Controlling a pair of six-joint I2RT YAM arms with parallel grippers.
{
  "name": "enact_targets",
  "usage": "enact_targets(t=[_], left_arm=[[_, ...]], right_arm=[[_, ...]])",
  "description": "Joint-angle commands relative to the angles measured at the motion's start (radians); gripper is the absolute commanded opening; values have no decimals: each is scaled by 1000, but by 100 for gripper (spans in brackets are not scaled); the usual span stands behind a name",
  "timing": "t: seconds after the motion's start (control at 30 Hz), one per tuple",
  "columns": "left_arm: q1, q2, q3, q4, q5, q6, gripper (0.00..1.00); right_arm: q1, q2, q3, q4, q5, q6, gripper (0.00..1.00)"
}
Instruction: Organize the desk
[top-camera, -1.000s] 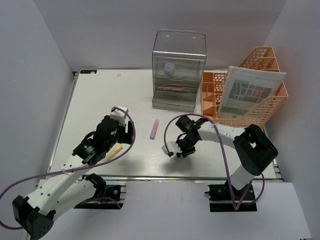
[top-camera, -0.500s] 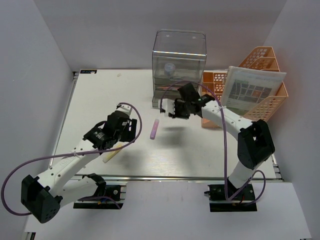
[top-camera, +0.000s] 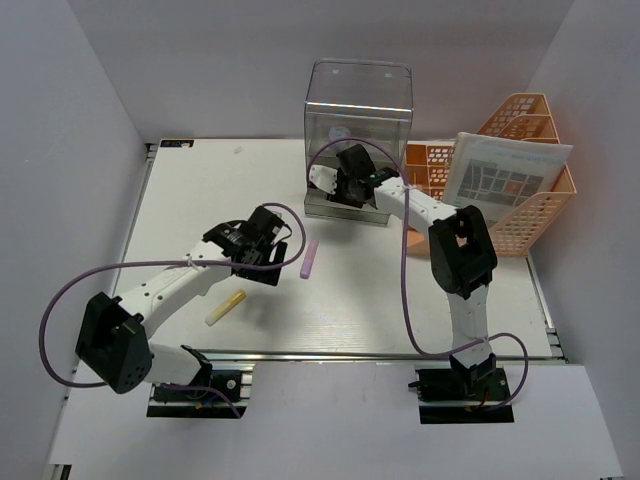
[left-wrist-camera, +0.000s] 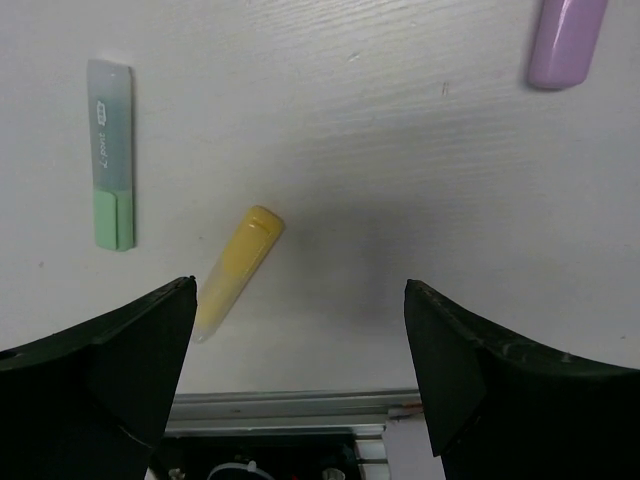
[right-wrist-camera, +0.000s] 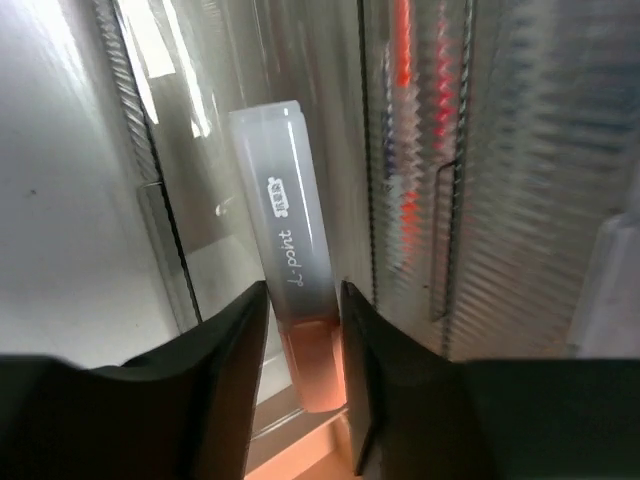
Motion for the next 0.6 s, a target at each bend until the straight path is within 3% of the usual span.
enact_targets(t=[0.0, 0.03, 0.23, 0.4, 0.57], left_arm=[[-13, 44, 68, -75, -29, -1, 94], [-13, 75, 82, -97, -37, -7, 94], [-22, 153, 106, -125, -22, -10, 94], [-13, 230, 106, -129, -11, -15, 93], [17, 339, 126, -134, -31, -15, 92]], right_arm=[[-13, 10, 64, 61, 40, 22, 47], [-17, 16, 69, 58, 34, 35, 54], [-36, -62, 29, 52, -67, 98, 57], [-95, -171, -26, 26, -283, 225, 50], [-142, -376, -234, 76, -427, 333, 46]])
